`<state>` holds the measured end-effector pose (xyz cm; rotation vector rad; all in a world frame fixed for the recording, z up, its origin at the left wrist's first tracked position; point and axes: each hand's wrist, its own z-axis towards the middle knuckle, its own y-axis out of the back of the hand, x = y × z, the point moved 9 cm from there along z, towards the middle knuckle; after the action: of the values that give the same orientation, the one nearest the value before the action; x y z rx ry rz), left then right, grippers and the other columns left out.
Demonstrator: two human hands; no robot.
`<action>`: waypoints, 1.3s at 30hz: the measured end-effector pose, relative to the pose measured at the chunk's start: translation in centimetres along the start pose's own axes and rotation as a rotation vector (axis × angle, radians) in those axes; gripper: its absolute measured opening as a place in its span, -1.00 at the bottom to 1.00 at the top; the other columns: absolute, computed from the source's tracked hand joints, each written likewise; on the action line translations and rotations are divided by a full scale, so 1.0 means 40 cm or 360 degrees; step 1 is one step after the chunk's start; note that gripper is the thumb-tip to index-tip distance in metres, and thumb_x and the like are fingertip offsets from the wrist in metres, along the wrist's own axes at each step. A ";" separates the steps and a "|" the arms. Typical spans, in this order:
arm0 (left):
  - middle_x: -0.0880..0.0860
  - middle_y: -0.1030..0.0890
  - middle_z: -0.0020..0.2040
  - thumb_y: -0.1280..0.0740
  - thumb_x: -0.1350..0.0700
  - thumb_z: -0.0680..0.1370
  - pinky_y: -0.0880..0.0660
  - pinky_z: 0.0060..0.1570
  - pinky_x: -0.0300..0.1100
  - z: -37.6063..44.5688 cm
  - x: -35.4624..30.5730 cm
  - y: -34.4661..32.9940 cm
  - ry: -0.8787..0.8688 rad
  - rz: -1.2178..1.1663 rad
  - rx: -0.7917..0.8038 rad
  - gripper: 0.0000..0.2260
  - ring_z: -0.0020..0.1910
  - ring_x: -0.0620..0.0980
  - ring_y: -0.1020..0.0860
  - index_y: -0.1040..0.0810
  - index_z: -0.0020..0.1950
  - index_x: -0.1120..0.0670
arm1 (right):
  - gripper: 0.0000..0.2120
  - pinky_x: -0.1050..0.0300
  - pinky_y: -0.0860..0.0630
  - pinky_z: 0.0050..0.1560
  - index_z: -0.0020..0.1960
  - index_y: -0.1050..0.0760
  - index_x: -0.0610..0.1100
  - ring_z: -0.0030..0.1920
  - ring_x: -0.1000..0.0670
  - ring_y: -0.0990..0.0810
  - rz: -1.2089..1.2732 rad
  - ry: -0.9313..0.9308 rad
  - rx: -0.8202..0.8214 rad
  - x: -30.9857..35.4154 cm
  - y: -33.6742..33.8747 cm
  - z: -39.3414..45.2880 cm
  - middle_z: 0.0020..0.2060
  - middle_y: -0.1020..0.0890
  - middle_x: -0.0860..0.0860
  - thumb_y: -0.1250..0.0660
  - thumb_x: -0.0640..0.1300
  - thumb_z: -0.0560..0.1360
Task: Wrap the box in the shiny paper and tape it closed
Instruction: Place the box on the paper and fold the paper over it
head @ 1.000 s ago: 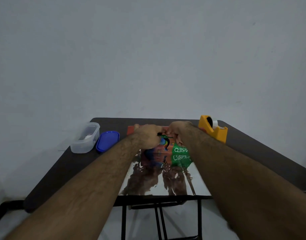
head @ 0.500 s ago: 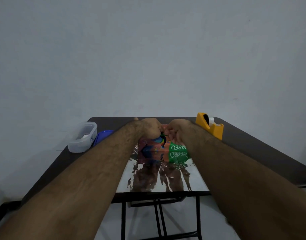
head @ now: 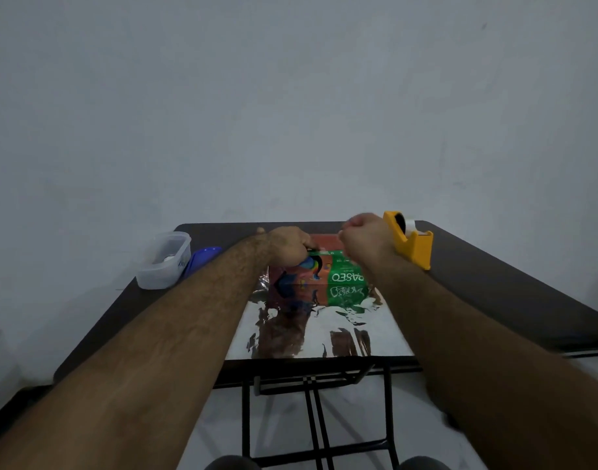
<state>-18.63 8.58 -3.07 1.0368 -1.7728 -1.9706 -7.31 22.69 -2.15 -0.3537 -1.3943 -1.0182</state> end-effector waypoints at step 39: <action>-0.16 -0.41 0.61 -0.27 -0.24 0.60 -0.10 0.45 0.20 -0.041 0.019 -0.011 -0.0440 0.0104 -0.0978 -0.56 0.60 -0.08 -0.29 -0.58 0.46 -0.23 | -0.67 -0.23 -0.20 0.40 0.17 -0.72 0.23 0.47 0.02 -0.32 -0.1164 0.1314 0.0247 0.002 -0.084 0.062 0.33 -0.60 0.23 -0.36 0.35 0.53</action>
<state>-17.93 6.96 -3.71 0.5153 -1.1446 -2.4669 -11.45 22.63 -2.72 0.6896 -0.8120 -1.4050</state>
